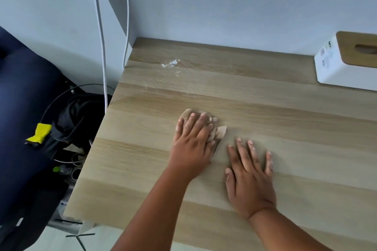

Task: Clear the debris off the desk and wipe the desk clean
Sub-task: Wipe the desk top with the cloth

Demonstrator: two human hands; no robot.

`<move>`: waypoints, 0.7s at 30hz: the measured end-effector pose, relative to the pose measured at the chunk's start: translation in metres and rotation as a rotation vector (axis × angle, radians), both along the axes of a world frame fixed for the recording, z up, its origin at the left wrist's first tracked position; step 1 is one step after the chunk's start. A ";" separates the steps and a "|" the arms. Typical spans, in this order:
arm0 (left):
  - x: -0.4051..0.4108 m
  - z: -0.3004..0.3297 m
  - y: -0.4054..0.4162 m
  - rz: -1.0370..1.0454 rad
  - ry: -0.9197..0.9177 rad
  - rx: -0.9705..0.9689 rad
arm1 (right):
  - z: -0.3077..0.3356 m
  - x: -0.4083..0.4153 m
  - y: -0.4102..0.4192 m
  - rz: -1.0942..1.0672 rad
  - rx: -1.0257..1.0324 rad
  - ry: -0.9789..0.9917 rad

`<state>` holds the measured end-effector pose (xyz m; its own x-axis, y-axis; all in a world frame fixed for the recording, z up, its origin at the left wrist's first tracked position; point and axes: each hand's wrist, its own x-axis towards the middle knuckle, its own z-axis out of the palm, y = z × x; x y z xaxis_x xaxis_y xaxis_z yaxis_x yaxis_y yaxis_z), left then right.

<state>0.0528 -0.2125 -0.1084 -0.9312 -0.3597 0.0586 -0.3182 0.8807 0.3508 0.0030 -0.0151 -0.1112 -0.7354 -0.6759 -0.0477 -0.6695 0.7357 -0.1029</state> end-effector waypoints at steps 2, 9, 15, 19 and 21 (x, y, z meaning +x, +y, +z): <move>0.025 -0.001 -0.016 0.045 0.022 -0.027 | 0.001 0.000 -0.001 0.002 -0.004 -0.001; 0.000 0.002 -0.058 0.393 -0.093 0.011 | 0.000 0.000 -0.001 0.005 -0.024 0.001; -0.082 0.001 -0.054 0.313 -0.134 0.054 | -0.005 0.000 0.001 0.005 -0.031 0.002; -0.096 0.002 -0.036 0.231 -0.161 0.092 | -0.002 0.000 0.001 0.003 -0.021 -0.017; -0.085 0.004 -0.026 0.219 -0.161 0.100 | -0.001 0.000 0.001 0.007 0.000 -0.026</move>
<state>-0.0319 -0.2382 -0.1045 -0.8254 -0.5496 -0.1291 -0.5552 0.7487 0.3622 0.0034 -0.0140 -0.1118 -0.7289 -0.6813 -0.0668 -0.6720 0.7308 -0.1201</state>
